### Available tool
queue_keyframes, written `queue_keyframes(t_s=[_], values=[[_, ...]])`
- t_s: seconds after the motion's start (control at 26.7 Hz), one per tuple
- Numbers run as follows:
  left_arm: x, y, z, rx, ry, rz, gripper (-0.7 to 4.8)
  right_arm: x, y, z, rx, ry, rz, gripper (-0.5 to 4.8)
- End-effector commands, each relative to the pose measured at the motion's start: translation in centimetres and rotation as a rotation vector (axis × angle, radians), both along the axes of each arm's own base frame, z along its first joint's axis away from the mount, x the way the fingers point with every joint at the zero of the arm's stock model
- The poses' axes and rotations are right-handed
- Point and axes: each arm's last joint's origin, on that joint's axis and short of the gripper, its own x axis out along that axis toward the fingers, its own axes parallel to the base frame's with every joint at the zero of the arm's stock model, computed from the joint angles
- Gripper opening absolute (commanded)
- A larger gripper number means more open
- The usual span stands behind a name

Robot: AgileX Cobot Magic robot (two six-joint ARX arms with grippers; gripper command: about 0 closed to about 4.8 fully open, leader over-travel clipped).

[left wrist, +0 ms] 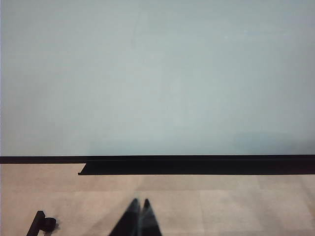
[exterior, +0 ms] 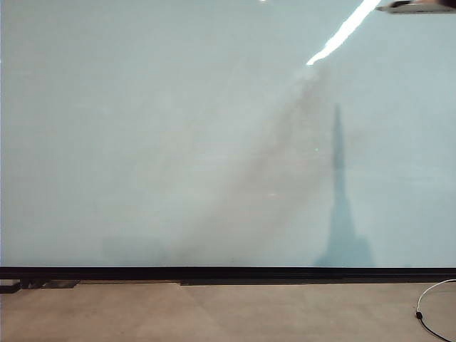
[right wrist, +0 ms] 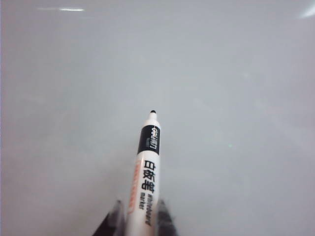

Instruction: Pick up the pen on the shelf to the right of the whiteboard and draw a triangle.

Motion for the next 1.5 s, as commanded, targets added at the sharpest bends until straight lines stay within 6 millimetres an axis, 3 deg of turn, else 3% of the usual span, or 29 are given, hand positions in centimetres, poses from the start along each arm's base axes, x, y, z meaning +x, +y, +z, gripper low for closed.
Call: queue_keyframes(t_s=[0.04,0.34,0.75,0.9,1.05,1.5], values=[[0.0,0.0,0.2,0.0,-0.01,-0.005,-0.05,1.3,1.6,0.7,-0.038,-0.031,0.062,-0.04],[0.0,0.0,0.2,0.0,-0.01,-0.004,-0.05,6.2,4.6,0.7,-0.045,-0.072,0.266,-0.04],[0.0,0.0,0.2,0.0,-0.01,-0.005,-0.05,10.3,7.5,0.4,-0.059,-0.076,0.358,-0.04],[0.0,0.0,0.2,0.0,-0.01,-0.005,-0.05,10.5,7.7,0.8,-0.058,-0.086,0.362,-0.04],[0.0,0.0,0.2,0.0,-0.01,-0.005,-0.05,10.7,7.9,-0.1,-0.083,0.002,0.396,-0.04],[0.0,0.0,0.2,0.0,-0.01,-0.005,-0.05,11.1,8.3,-1.1,-0.092,0.042,0.378,-0.04]])
